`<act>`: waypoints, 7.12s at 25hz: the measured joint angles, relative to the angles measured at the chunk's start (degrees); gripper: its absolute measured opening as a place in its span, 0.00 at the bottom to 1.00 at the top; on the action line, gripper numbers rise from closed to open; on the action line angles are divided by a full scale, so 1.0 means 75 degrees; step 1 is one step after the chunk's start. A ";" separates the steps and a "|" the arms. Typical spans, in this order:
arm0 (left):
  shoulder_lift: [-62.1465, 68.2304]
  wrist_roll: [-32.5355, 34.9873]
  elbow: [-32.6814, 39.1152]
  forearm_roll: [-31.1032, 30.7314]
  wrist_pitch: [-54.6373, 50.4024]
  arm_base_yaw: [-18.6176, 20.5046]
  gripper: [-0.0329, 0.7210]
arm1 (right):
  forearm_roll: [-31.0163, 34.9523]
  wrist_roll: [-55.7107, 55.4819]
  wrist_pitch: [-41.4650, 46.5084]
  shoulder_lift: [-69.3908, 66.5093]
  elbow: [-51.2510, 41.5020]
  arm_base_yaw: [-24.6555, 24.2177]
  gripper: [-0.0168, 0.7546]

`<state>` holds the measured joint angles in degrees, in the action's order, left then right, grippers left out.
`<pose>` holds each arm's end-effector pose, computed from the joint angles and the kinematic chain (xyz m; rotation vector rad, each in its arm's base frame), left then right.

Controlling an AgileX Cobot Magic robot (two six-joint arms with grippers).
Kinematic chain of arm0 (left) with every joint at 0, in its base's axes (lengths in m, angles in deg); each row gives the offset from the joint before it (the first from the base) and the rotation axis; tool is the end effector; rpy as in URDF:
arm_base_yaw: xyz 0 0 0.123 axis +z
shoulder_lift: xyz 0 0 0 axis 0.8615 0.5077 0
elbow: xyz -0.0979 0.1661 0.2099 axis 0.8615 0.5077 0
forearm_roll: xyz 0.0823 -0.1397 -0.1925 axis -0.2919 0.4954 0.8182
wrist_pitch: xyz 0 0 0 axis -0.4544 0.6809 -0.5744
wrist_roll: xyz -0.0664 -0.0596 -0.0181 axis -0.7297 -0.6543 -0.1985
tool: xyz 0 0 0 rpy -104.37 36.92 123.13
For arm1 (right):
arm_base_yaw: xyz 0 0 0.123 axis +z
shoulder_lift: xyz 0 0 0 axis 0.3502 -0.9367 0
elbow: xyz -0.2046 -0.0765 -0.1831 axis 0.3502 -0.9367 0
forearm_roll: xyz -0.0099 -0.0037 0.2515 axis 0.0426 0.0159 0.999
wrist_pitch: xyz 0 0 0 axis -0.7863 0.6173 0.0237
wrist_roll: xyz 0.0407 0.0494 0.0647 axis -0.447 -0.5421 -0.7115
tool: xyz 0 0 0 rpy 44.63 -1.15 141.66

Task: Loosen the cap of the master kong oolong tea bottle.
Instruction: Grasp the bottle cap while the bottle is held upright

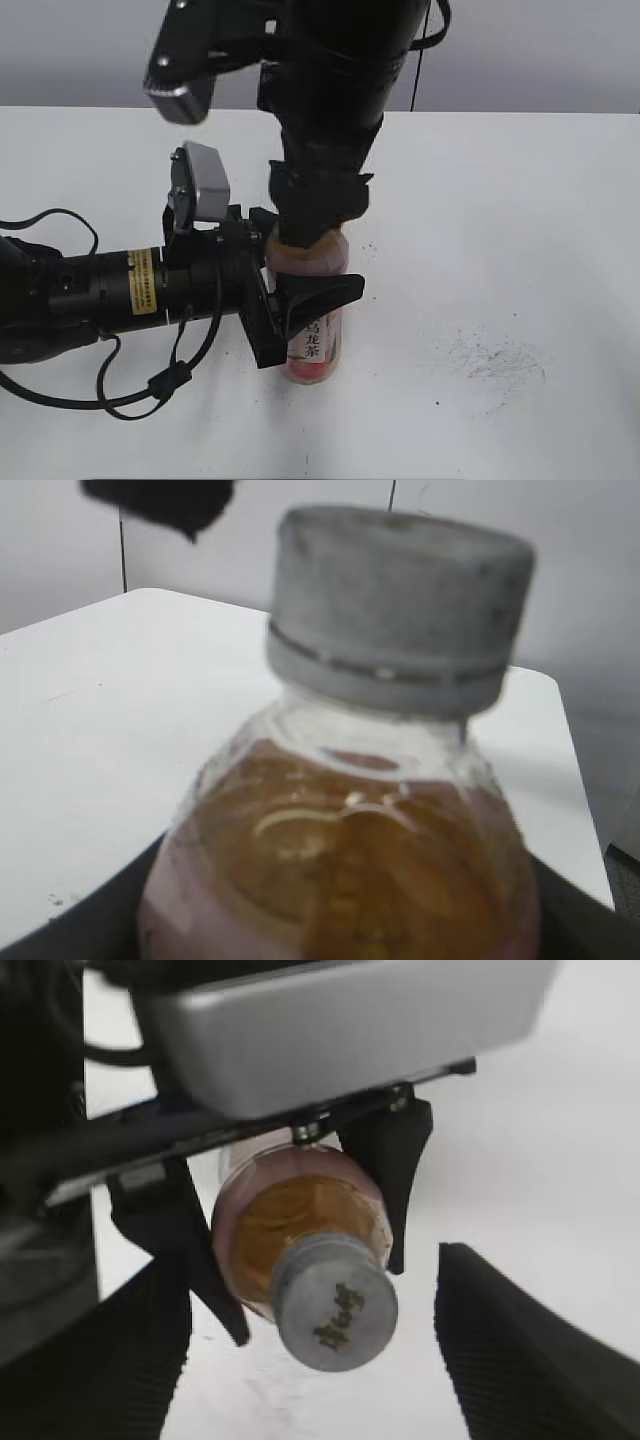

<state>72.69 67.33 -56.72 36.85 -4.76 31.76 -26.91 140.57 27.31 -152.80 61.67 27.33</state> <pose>0.2417 -0.2014 0.1272 1.0278 1.5062 -1.0257 0.2556 0.2921 0.3043 -2.1462 1.8740 0.0992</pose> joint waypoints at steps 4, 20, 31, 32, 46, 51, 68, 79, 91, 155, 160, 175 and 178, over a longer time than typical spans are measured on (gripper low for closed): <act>0.0000 0.0000 0.0000 0.0000 0.0000 0.0000 0.63 | -0.0178 -0.3843 0.0000 0.0000 0.0000 -0.0001 0.65; 0.0000 -0.0008 0.0000 0.0031 0.0000 0.0000 0.63 | -0.0318 -0.4316 0.0015 0.0000 0.0000 0.0008 0.37; 0.0000 0.0029 0.0000 0.0007 0.0000 0.0000 0.63 | -0.0310 0.5645 0.0022 0.0000 0.0000 0.0008 0.37; 0.0000 0.0029 0.0000 0.0007 0.0000 0.0000 0.63 | -0.0310 0.7069 0.0022 0.0000 0.0000 0.0008 0.37; 0.0000 0.0022 0.0000 0.0003 -0.0001 0.0000 0.63 | -0.0220 0.4296 0.0003 0.0000 0.0000 0.0008 0.57; 0.0000 0.0022 0.0000 0.0003 -0.0001 0.0000 0.63 | -0.0597 -0.1793 0.0003 0.0000 0.0000 0.0008 0.74; 0.0000 0.0015 0.0000 0.0020 -0.0001 0.0000 0.63 | -0.0244 -0.1427 0.0010 0.0000 0.0000 -0.0001 0.37; 0.0000 0.0033 0.0000 -0.0038 0.0020 0.0000 0.63 | 0.0192 1.0749 0.0041 0.0000 0.0000 -0.0070 0.37; 0.0000 0.0023 0.0000 0.0026 0.0006 0.0000 0.63 | 0.0506 0.4919 0.0039 -0.0008 0.0000 0.0006 0.83; 0.0000 0.0021 -0.0024 0.0027 -0.0017 -0.0002 0.63 | -0.0597 -0.5389 -0.0003 -0.0033 -0.0001 0.0007 0.71; 0.0000 0.0021 -0.0024 0.0027 -0.0017 -0.0002 0.63 | -0.0597 -0.5487 0.0010 -0.0354 -0.0001 0.0007 0.62; 0.0000 0.0028 -0.0040 0.0102 -0.0047 -0.0002 0.63 | -0.0765 -0.5413 0.0094 -0.0479 0.0488 0.0024 0.65; 0.0000 0.0028 -0.0040 0.0097 -0.0047 -0.0002 0.63 | -0.0720 -0.5319 0.0074 -0.0479 0.0488 0.0024 0.68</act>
<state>72.69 67.54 -57.02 37.57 -5.11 31.74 -32.31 100.68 27.87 -156.40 65.33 27.51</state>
